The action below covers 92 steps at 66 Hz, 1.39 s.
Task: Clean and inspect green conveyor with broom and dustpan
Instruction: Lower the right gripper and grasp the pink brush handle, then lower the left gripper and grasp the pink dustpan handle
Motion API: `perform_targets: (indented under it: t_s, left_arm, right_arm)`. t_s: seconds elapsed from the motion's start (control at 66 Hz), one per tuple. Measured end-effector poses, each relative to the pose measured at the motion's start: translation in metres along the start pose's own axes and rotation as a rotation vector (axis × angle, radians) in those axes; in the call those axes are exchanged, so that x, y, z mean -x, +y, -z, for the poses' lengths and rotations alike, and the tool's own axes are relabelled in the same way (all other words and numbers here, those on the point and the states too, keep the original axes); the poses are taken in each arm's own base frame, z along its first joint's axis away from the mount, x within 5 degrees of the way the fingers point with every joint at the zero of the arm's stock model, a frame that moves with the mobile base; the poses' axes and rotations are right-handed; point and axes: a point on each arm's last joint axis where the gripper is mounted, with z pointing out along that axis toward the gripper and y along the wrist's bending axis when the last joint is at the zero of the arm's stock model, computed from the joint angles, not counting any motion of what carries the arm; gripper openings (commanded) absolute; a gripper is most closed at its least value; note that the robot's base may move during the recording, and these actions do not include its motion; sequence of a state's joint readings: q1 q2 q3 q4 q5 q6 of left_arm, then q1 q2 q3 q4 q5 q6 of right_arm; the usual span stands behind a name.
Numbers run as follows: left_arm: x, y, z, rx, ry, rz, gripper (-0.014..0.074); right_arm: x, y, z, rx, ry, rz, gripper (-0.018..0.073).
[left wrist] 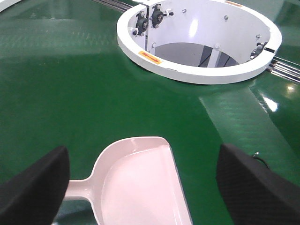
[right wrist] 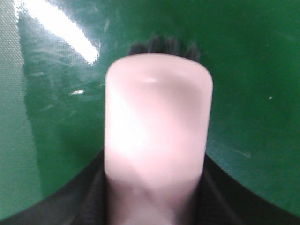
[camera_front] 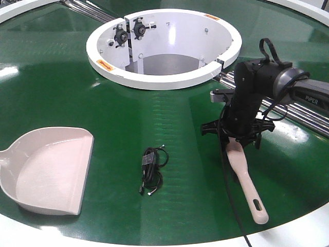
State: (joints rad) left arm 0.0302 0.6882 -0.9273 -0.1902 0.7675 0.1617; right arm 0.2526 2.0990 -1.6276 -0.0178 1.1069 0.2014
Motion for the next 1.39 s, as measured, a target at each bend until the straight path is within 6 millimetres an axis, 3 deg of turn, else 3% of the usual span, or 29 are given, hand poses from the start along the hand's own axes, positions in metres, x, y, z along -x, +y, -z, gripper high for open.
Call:
perform_targets:
  t_s: [0.318, 0.606, 0.819, 1.061, 1.243, 1.395]
  left_arm:
    - [-0.001, 0.0, 0.0, -0.001, 0.007, 0.0, 0.0592]
    - [-0.001, 0.0, 0.0, -0.001, 0.007, 0.0, 0.0592]
    - [0.0, 0.0, 0.0, -0.001, 0.006, 0.0, 0.0592]
    - [0.0, 0.0, 0.0, -0.001, 0.007, -0.014, 0.0592]
    - [-0.004, 0.0, 0.0, -0.009, 0.043, -0.185, 0.0592]
    - [-0.007, 0.0, 0.001, -0.018, 0.079, -0.549, 0.0592]
  right_arm:
    - [-0.005, -0.002, 0.041, 0.011, -0.009, 0.096, -0.0003]
    - [-0.043, -0.005, 0.074, 0.098, -0.013, 0.111, -0.0001]
    - [-0.074, -0.011, 0.084, 0.09, 0.008, 0.126, -0.0001]
    - [-0.077, -0.014, 0.084, 0.071, 0.009, 0.132, -0.0001]
    - [-0.077, -0.014, 0.084, 0.071, 0.008, 0.132, -0.0001]
    - [-0.077, -0.014, 0.084, 0.071, 0.008, 0.132, -0.0001]
